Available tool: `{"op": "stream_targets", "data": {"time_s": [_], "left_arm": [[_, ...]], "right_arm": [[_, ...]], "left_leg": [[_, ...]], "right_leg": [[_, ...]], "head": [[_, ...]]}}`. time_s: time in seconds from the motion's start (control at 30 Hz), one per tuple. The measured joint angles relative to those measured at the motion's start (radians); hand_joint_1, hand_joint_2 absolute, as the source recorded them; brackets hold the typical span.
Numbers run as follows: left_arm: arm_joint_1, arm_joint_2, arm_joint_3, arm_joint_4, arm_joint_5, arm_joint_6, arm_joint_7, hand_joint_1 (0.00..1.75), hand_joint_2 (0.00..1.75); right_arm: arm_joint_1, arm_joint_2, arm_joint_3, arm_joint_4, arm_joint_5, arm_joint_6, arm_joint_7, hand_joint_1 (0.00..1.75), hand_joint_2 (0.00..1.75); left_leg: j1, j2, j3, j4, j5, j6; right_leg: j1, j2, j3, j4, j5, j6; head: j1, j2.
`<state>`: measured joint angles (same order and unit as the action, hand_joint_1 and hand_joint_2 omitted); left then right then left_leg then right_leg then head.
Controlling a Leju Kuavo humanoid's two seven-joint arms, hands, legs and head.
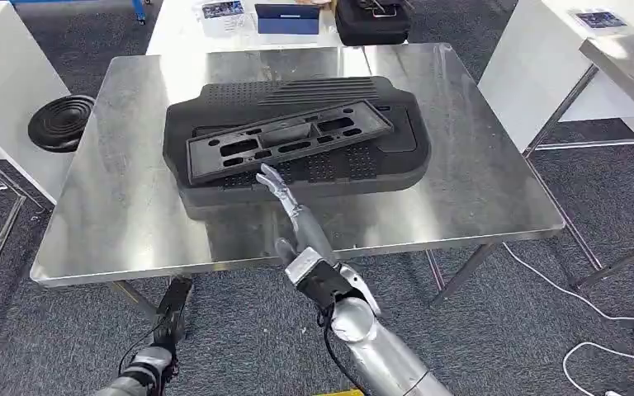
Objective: Take the parts from the cabinet and place them on the table.
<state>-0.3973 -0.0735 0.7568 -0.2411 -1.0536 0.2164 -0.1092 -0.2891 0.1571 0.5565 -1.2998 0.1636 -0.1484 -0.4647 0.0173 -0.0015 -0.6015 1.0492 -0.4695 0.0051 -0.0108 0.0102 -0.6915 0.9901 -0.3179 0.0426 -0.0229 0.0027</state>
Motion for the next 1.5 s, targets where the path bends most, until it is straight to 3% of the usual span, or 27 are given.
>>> {"op": "stream_targets", "data": {"time_s": [0.03, 0.07, 0.17, 0.3, 0.47, 0.6, 0.7, 1.07, 1.5], "left_arm": [[0.061, 0.056, 0.001, -0.001, 0.018, -0.038, -0.106, 0.00, 0.00], [0.111, 0.102, 0.002, -0.001, 0.024, -0.050, -0.175, 0.00, 0.00], [0.208, 0.186, 0.005, -0.005, 0.026, -0.054, -0.196, 0.00, 0.00], [0.232, 0.216, 0.005, -0.005, -0.001, -0.046, -0.171, 0.00, 0.00], [0.258, 0.215, -0.022, -0.004, -0.058, -0.039, -0.159, 0.00, 0.00], [0.286, 0.181, -0.045, 0.006, -0.100, -0.031, -0.146, 0.00, 0.00], [0.306, 0.158, -0.061, 0.017, -0.125, -0.075, -0.101, 0.00, 0.00], [0.326, 0.109, -0.072, 0.032, -0.086, -0.178, -0.046, 0.00, 0.00], [0.328, 0.084, -0.061, 0.032, -0.064, -0.189, -0.102, 0.00, 0.00]], "right_arm": [[0.017, -0.016, -0.016, -0.024, -0.007, 0.003, -0.011, 0.00, 0.00], [0.033, -0.030, -0.032, -0.041, -0.009, 0.008, -0.014, 0.00, 0.00], [0.067, -0.065, -0.067, -0.072, -0.007, 0.015, -0.017, 0.00, 0.00], [0.076, -0.068, -0.074, -0.093, 0.001, 0.021, -0.017, 0.00, 0.00], [0.103, -0.073, -0.091, -0.133, 0.006, 0.019, -0.013, 0.00, 0.00], [0.122, -0.075, -0.098, -0.156, 0.013, 0.010, -0.008, 0.00, 0.00], [0.124, -0.075, -0.099, -0.160, 0.012, 0.016, -0.007, 0.00, 0.00], [0.128, -0.064, -0.099, -0.181, -0.016, -0.004, 0.010, 0.00, 0.00], [0.210, -0.066, -0.101, -0.302, -0.084, -0.033, 0.028, 0.00, 0.00]], "left_leg": [[0.001, 0.008, 0.005, 0.000, -0.004, -0.004], [0.001, 0.017, 0.008, 0.000, -0.006, -0.004], [-0.002, 0.017, -0.002, 0.000, -0.005, -0.003], [0.001, 0.003, -0.007, -0.001, -0.001, -0.002], [0.001, 0.003, -0.007, -0.001, 0.000, -0.002], [0.000, 0.003, -0.007, -0.001, 0.000, -0.002], [0.001, 0.003, -0.007, -0.001, 0.000, -0.002], [0.001, 0.003, -0.007, -0.001, 0.000, -0.002], [0.001, 0.003, -0.007, -0.001, 0.000, -0.002]], "right_leg": [[0.002, 0.011, 0.000, 0.000, 0.000, -0.001], [0.002, 0.020, -0.002, 0.000, 0.000, 0.000], [0.004, 0.021, -0.012, 0.000, 0.000, 0.000], [0.006, 0.007, -0.012, 0.000, -0.001, -0.001], [0.005, 0.007, -0.012, 0.000, 0.001, -0.001], [0.004, 0.007, -0.011, 0.000, 0.001, -0.001], [0.004, 0.007, -0.011, 0.000, 0.001, -0.001], [0.005, 0.006, -0.011, 0.000, 0.001, -0.001], [0.005, 0.006, -0.011, 0.000, 0.001, -0.001]], "head": [[-0.001, 0.000], [-0.002, 0.000], [-0.002, 0.000], [-0.002, 0.000], [-0.002, 0.000], [-0.002, 0.000], [-0.002, 0.000], [-0.002, 0.000], [-0.002, 0.000]]}}
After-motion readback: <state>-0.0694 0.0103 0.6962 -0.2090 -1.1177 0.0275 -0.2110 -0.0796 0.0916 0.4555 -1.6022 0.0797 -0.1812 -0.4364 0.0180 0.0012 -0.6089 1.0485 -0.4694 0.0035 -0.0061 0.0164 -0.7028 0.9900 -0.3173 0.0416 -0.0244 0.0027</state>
